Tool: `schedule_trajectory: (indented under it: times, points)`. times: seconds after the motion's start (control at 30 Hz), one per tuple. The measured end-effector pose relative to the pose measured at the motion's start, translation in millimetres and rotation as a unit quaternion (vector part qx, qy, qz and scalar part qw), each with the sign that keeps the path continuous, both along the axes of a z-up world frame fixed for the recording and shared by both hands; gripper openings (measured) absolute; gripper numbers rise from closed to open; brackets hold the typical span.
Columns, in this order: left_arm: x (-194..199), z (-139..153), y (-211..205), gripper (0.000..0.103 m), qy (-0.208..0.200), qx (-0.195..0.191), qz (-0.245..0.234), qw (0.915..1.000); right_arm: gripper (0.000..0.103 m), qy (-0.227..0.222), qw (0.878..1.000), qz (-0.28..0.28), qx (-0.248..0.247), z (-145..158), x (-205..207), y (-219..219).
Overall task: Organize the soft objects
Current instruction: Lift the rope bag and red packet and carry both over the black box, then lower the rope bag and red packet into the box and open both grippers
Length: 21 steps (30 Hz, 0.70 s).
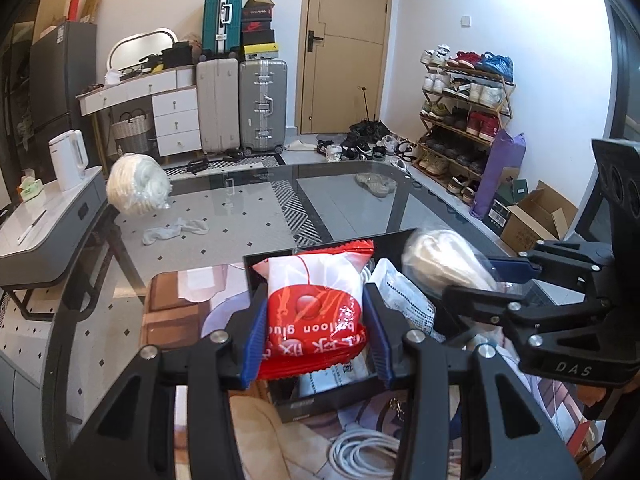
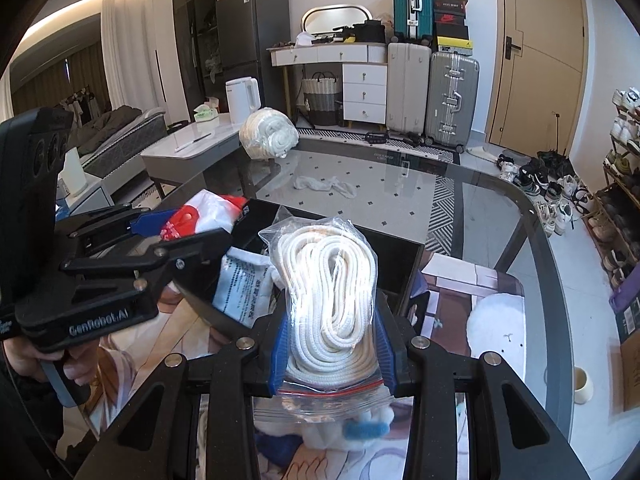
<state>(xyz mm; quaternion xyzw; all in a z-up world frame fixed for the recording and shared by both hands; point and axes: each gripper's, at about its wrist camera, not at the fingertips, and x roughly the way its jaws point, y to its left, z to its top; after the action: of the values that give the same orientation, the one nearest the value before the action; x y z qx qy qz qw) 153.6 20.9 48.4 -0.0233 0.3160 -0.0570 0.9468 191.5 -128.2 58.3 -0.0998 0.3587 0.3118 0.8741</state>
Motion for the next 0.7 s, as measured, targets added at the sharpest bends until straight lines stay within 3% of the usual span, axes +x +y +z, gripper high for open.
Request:
schedule_trajectory:
  times: [0.63, 0.7]
  points:
    - [40, -29, -9, 0.043, 0.026, 0.017, -0.004, 0.9995, 0.037, 0.032, 0.998, -0.016, -0.046, -31, 45, 32]
    - [40, -30, -11, 0.043, 0.025, 0.032, -0.007, 0.9991, 0.037, 0.034, 0.998, -0.015, -0.057, -32, 47, 36]
